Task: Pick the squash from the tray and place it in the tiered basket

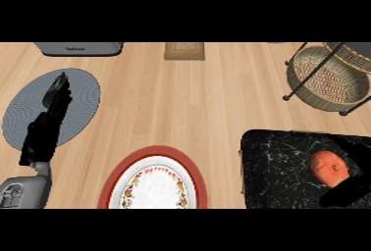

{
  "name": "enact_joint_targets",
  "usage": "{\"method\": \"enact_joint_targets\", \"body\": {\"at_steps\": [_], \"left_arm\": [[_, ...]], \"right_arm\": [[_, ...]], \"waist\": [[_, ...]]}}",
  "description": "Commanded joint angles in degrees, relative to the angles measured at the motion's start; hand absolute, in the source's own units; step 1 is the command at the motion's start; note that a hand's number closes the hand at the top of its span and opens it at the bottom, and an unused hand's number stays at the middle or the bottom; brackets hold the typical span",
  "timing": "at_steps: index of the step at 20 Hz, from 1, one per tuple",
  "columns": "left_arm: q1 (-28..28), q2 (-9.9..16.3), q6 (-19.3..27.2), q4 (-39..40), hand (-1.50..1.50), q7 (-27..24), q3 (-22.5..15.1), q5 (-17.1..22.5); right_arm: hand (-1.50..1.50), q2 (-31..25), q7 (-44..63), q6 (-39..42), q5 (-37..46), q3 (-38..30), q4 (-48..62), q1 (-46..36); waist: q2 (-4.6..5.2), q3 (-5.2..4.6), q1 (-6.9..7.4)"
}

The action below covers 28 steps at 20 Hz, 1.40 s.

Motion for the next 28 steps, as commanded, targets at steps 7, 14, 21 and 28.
{"method": "enact_joint_targets", "body": {"at_steps": [7,14,21,28], "left_arm": [[0.1,-0.7,-0.5,0.7,0.00,-1.5,0.5,-0.7],[1.6,-1.8,0.1,-0.7,0.00,-0.8,-0.3,-2.4],[-1.8,-2.9,1.5,2.6,0.00,-1.3,0.3,-3.5],[-1.8,-2.3,-1.7,0.2,0.00,-0.8,-0.9,-1.9]], "right_arm": [[1.50,1.1,-5.7,6.7,2.4,5.8,3.1,-0.6],[1.50,2.8,-4.6,5.3,2.5,2.1,-1.5,-0.4],[1.50,3.6,-4.5,3.0,-1.3,-6.2,-2.5,-1.7],[1.50,22.1,11.5,-17.2,24.7,16.1,1.3,-27.4]], "waist": [[0.00,0.03,0.15],[-0.09,-0.01,-0.28],[0.00,0.00,-0.48],[0.53,-0.16,4.82]]}}
